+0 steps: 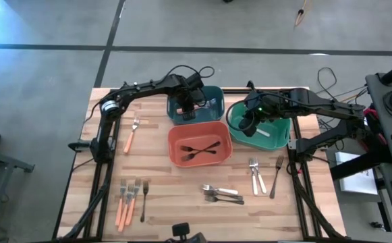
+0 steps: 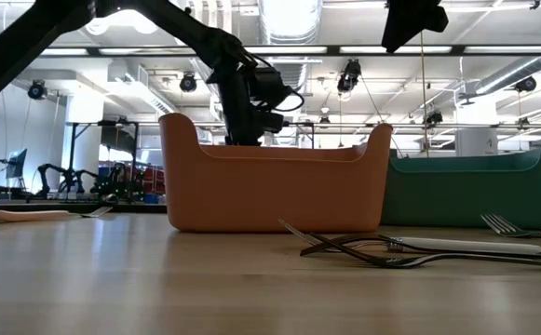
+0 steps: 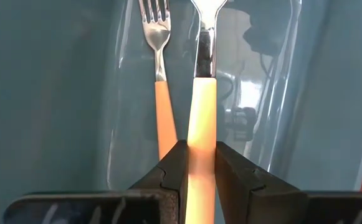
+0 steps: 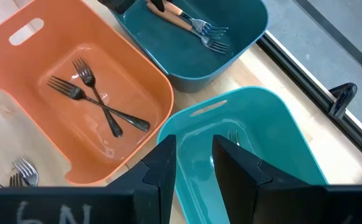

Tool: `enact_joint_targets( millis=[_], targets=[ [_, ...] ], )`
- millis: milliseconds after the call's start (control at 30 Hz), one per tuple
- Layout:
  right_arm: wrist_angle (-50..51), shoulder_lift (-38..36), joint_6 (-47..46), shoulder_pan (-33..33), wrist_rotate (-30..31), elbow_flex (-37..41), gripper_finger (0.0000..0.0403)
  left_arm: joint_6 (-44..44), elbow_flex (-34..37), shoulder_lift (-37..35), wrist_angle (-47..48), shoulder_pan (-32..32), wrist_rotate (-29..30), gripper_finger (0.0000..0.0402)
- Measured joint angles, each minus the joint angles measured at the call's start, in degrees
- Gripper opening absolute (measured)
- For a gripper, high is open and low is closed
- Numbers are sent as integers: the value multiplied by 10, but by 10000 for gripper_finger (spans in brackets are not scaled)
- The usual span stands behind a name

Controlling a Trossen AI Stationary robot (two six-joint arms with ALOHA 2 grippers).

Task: Sort silverware by color (type)
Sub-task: Put the orange fork into the blue bin, then put the white fork into the green bin

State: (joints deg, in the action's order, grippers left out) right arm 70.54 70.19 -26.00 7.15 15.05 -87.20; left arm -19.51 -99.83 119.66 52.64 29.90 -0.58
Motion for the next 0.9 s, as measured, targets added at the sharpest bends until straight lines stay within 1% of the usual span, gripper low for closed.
enact_joint_targets(
  millis=[133, 400, 600, 767, 900],
  targets=[
    [0, 0, 0, 0, 0, 0, 95, 8, 0, 0, 0, 0, 0, 50],
    [0, 0, 0, 0, 0, 0, 95, 16, 0, 0, 0, 0, 0, 86],
    [0, 0, 0, 0, 0, 0, 95, 22, 0, -1, 3, 0, 0, 90],
    [0, 0, -14, 0, -18, 0, 95, 46, -45, -13, 42, -2, 0, 91],
    [0, 0, -66, 0, -42, 0, 95, 64, -66, -52, 30, -10, 0, 87]
  ],
)
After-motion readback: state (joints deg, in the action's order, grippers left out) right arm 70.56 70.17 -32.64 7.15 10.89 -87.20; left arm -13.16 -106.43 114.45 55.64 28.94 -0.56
